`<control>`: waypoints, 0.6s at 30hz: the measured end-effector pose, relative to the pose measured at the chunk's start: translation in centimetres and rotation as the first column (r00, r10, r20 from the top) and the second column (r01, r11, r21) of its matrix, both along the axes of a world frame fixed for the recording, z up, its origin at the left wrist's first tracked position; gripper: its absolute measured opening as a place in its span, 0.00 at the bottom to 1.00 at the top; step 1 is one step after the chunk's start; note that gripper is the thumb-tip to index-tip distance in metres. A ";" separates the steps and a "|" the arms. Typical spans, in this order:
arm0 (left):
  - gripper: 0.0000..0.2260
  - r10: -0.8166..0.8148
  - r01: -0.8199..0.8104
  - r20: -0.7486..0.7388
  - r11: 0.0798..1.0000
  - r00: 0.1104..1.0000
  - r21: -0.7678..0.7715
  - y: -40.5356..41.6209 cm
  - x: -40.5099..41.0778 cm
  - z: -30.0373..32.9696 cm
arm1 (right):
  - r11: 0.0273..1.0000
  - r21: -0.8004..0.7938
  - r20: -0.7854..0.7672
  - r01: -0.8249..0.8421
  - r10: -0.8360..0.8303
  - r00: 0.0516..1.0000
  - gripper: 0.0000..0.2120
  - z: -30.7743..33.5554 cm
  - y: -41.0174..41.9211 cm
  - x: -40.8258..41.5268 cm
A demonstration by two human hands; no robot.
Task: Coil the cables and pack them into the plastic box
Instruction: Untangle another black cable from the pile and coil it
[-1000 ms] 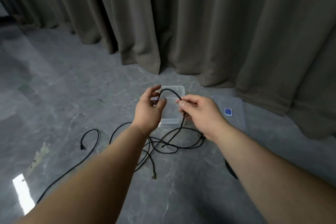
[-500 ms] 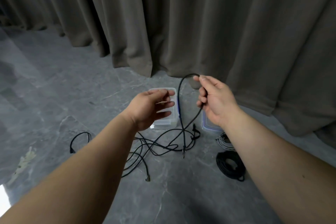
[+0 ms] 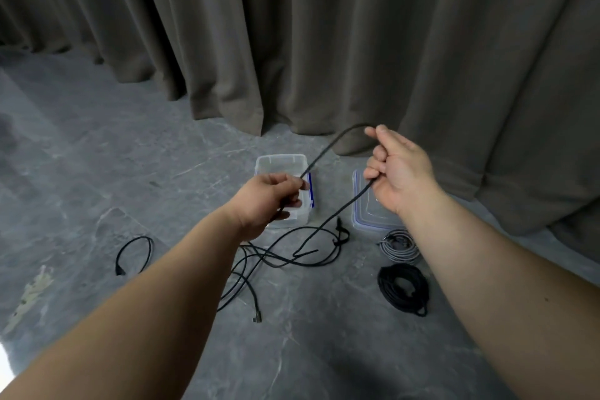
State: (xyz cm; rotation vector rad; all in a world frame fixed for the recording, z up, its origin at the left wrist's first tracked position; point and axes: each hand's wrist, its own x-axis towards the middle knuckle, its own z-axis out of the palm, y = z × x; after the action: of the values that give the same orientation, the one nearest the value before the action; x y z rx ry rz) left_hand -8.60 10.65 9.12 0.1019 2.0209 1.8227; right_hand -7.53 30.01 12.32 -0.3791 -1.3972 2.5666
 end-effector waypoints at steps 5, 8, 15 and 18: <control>0.10 -0.005 -0.035 0.178 0.975 0.984 0.221 -0.6 -0.1 0.2 | 0.976 0.216 0.018 0.034 -0.039 0.999 0.10 -0.7 0.8 -0.2; 0.09 0.028 -0.141 0.272 0.903 0.962 0.405 -0.2 -0.5 0.8 | 0.910 0.414 0.058 0.034 -0.064 0.996 0.13 -1.9 0.4 -0.4; 0.07 -0.012 -0.196 0.356 0.816 0.935 0.544 -0.1 -1.2 0.5 | 0.897 0.371 0.035 0.239 -0.270 0.962 0.11 -2.2 0.7 -0.8; 0.08 0.081 -0.095 0.096 0.983 0.992 0.154 -0.1 -1.1 -1.3 | 0.895 0.281 -0.024 0.345 -0.353 0.935 0.10 -1.6 1.1 -1.2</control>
State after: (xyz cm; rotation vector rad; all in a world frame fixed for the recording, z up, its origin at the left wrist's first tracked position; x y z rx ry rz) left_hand -9.73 10.56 7.85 -0.0233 1.8450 2.0044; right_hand -8.74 31.13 10.68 -0.5610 -1.5173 2.0500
